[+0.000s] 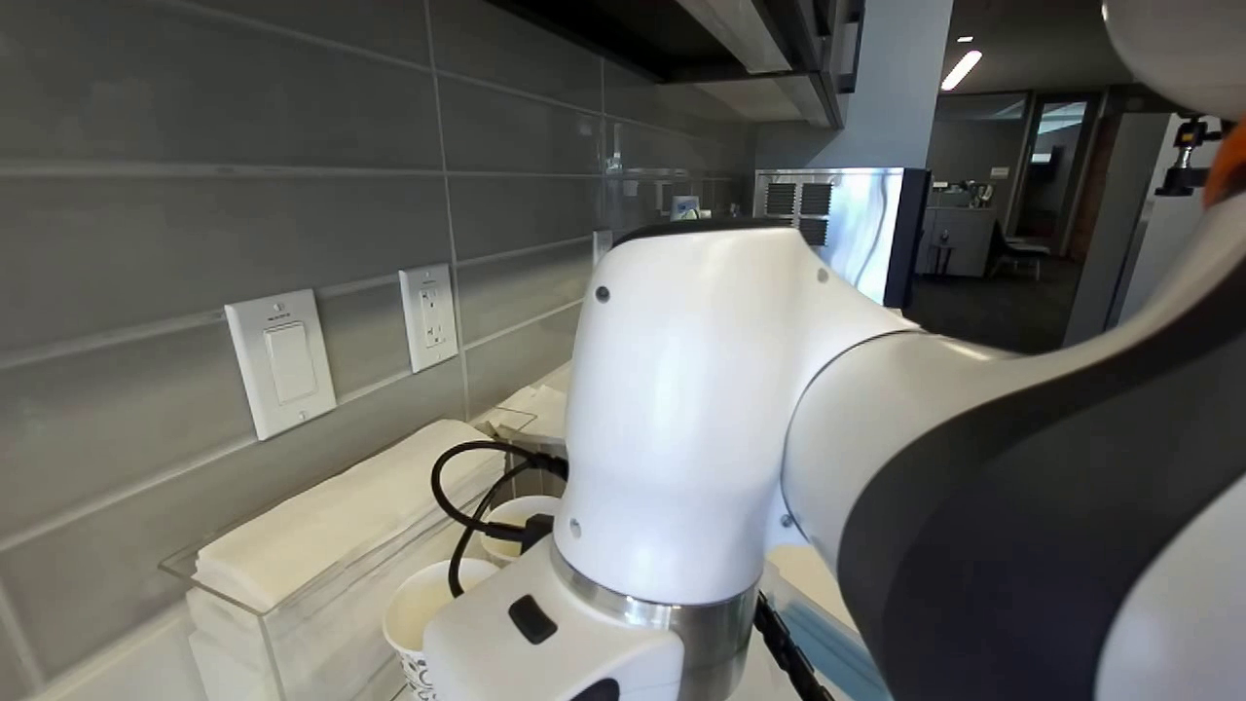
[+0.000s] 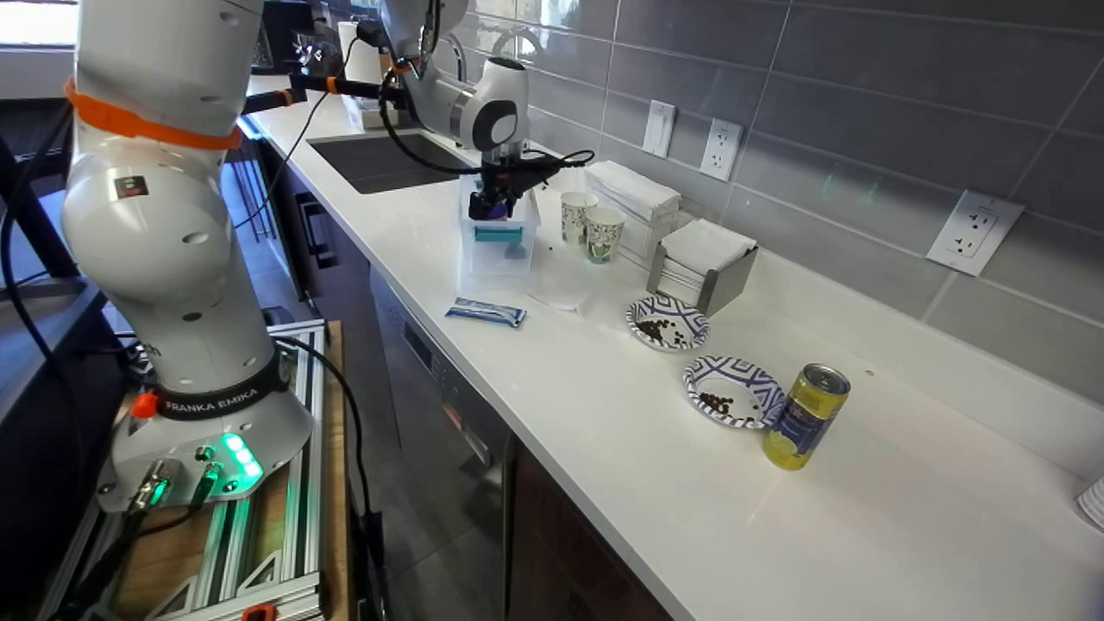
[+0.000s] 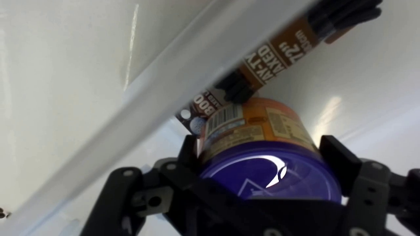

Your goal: Remove the container with the blue lid from the clear container on the left.

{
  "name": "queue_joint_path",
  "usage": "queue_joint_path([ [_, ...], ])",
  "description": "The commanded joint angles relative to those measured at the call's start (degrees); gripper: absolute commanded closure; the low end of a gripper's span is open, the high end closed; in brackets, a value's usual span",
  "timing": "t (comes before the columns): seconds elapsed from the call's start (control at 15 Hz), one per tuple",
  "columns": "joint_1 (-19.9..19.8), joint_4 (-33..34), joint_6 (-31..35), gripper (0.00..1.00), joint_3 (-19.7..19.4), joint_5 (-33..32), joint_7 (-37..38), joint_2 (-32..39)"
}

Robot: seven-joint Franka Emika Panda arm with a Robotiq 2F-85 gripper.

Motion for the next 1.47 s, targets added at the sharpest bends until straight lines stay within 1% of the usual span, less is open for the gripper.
queue_joint_path([
  [0.0,-1.6,-0.2,1.6,0.32,1.5,2.0,-1.1,0.6],
  [0.4,-4.7,-2.2,-1.4,0.32,3.4,7.6,-1.5,-2.6],
  [0.67,-7.2,-3.6,-3.5,0.32,5.0,13.8,-2.1,-5.4],
  [0.8,-8.1,-4.2,-6.6,0.32,5.5,17.2,-3.0,-7.3],
  [1.07,-7.9,-5.8,-12.4,0.32,3.9,22.4,-3.3,-12.5],
  [1.4,-6.4,-8.7,-17.0,0.32,0.2,27.9,-2.2,-19.7],
])
